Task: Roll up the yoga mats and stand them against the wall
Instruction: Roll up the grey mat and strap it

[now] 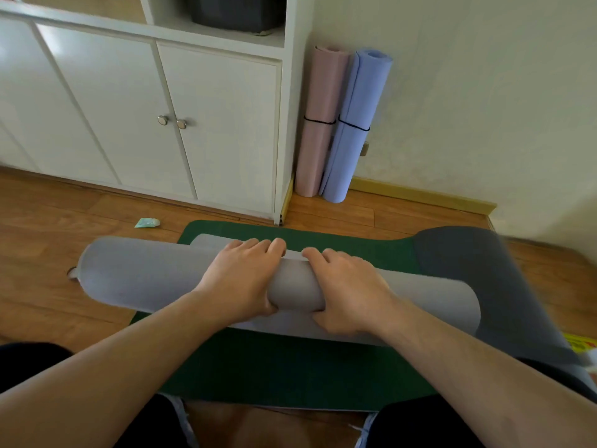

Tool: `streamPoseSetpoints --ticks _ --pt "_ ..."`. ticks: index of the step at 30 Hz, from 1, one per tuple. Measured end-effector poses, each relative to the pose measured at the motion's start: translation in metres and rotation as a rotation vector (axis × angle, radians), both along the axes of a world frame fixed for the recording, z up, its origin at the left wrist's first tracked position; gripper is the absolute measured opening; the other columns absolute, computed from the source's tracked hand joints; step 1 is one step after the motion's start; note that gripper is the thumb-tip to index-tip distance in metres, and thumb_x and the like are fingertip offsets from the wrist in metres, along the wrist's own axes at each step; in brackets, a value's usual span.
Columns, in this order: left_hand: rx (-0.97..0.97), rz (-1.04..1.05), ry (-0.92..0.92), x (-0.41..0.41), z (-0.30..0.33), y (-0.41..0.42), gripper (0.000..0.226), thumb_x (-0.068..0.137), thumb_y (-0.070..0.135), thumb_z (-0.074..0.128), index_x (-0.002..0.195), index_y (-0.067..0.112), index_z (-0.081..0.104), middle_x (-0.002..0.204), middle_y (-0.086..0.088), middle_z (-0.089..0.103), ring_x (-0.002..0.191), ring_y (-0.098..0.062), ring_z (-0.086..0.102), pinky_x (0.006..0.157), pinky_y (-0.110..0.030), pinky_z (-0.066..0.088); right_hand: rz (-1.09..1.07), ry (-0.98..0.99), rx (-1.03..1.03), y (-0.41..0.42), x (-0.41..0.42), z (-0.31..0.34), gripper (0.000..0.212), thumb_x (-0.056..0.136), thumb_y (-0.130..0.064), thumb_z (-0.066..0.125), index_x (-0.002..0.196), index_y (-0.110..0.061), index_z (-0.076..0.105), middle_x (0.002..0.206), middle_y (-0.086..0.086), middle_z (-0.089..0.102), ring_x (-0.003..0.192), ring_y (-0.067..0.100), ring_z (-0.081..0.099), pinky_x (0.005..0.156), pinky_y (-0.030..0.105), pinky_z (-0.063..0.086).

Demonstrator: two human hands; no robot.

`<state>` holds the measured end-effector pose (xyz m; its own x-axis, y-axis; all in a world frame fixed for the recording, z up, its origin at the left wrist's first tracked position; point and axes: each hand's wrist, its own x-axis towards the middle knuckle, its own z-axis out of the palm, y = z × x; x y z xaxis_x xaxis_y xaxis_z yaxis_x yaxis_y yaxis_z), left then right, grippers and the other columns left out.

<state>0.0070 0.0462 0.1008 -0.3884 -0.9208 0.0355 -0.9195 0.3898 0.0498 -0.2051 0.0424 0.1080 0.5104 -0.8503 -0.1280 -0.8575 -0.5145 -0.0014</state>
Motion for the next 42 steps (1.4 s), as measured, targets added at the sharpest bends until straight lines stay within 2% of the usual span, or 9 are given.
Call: streamPoseSetpoints --ticks 3,6,10,14,20,26,29,36,42 --pt "0.061 0.032 0.062 0.004 0.007 -0.003 0.075 0.063 0.067 0.079 0.119 0.035 0.04 0.102 0.013 0.065 0.093 -0.013 0.062 0.084 -0.031 0.045 0.004 0.07 -0.049 0.001 0.001 0.001 0.111 0.069 -0.056 0.088 0.154 -0.023 0.025 0.138 0.003 0.048 0.124 0.028 0.052 0.105 0.045 0.047" --pt "0.121 0.005 0.057 0.006 0.01 -0.004 0.071 0.063 0.069 0.076 0.117 0.039 0.04 0.102 0.015 0.065 0.093 -0.011 0.061 0.087 -0.032 0.043 0.013 0.061 -0.07 0.002 0.002 -0.002 0.089 0.074 -0.052 0.085 0.142 -0.023 0.036 0.13 0.002 0.055 0.115 0.026 0.058 0.095 0.042 0.05" --pt "0.061 -0.004 -0.059 -0.003 0.005 0.006 0.088 0.066 0.069 0.076 0.138 0.033 0.04 0.132 0.005 0.05 0.121 -0.02 0.05 0.113 -0.04 0.039 -0.011 0.047 -0.045 -0.001 0.0 0.001 0.073 0.076 -0.045 0.08 0.133 -0.021 0.042 0.117 0.002 0.062 0.103 0.026 0.063 0.076 0.039 0.048" --pt "-0.013 0.007 -0.153 -0.01 -0.005 0.006 0.096 0.071 0.059 0.082 0.146 0.023 0.033 0.138 -0.002 0.048 0.127 -0.025 0.049 0.112 -0.041 0.041 -0.053 0.007 0.008 -0.002 -0.002 0.0 0.072 0.074 -0.047 0.079 0.131 -0.023 0.041 0.11 0.0 0.06 0.099 0.025 0.065 0.07 0.038 0.05" --pt "0.08 -0.001 0.056 0.003 0.001 -0.006 0.076 0.065 0.065 0.079 0.122 0.032 0.042 0.11 0.012 0.065 0.098 -0.014 0.062 0.092 -0.032 0.049 -0.02 0.055 -0.031 0.004 0.001 0.0 0.107 0.07 -0.053 0.088 0.153 -0.023 0.028 0.139 0.002 0.049 0.124 0.027 0.053 0.106 0.045 0.048" --pt "0.032 -0.038 -0.017 -0.004 -0.002 0.001 0.088 0.069 0.068 0.075 0.142 0.032 0.041 0.138 0.007 0.048 0.127 -0.018 0.047 0.117 -0.037 0.031 -0.034 0.046 -0.048 -0.002 0.001 0.0 0.074 0.075 -0.043 0.081 0.133 -0.02 0.042 0.118 0.003 0.06 0.105 0.028 0.062 0.078 0.04 0.048" --pt "-0.03 -0.023 -0.134 -0.009 -0.007 0.004 0.103 0.067 0.065 0.08 0.149 0.025 0.033 0.141 0.001 0.045 0.129 -0.024 0.046 0.115 -0.041 0.038 -0.056 0.0 -0.012 -0.004 -0.001 0.002 0.068 0.073 -0.044 0.079 0.128 -0.023 0.044 0.108 0.0 0.061 0.098 0.026 0.064 0.07 0.037 0.046" --pt "0.011 -0.053 0.036 -0.004 -0.003 -0.007 0.073 0.07 0.062 0.077 0.128 0.034 0.043 0.117 0.013 0.063 0.105 -0.012 0.06 0.1 -0.033 0.046 -0.061 0.041 -0.019 0.002 -0.006 -0.003 0.104 0.068 -0.052 0.087 0.148 -0.023 0.029 0.133 0.002 0.049 0.119 0.027 0.054 0.102 0.044 0.049" --pt "0.076 -0.057 -0.018 -0.004 -0.003 -0.001 0.081 0.068 0.065 0.076 0.136 0.036 0.043 0.132 0.011 0.055 0.121 -0.015 0.052 0.116 -0.036 0.034 -0.053 0.046 0.011 0.003 -0.002 -0.005 0.078 0.074 -0.046 0.084 0.132 -0.021 0.037 0.115 0.002 0.055 0.103 0.028 0.061 0.072 0.039 0.047"
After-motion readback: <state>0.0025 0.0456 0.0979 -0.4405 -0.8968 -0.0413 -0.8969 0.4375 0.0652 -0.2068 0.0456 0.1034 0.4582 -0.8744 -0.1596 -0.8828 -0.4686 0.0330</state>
